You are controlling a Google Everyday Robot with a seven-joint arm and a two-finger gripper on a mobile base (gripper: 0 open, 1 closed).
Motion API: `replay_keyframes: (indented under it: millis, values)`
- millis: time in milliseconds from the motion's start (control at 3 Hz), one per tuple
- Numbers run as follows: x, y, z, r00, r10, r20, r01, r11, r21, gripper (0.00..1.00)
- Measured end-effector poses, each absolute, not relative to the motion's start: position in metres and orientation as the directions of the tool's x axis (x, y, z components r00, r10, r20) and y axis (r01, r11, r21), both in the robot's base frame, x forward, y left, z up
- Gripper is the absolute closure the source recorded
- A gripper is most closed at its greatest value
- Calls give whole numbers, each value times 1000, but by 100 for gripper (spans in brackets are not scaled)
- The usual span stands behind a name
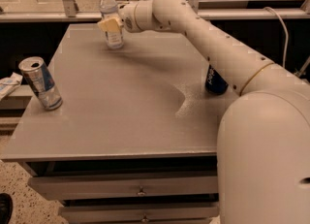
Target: Knock blue plastic bottle over
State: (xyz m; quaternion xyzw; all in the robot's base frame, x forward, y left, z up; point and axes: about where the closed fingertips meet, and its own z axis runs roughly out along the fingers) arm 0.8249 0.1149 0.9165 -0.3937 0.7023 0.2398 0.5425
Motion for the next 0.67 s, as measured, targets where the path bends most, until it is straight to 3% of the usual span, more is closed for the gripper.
replay_keyframes:
  millis: [667]
  values:
    - [823, 92, 926, -80, -320, -944, -817, 564, -122, 95]
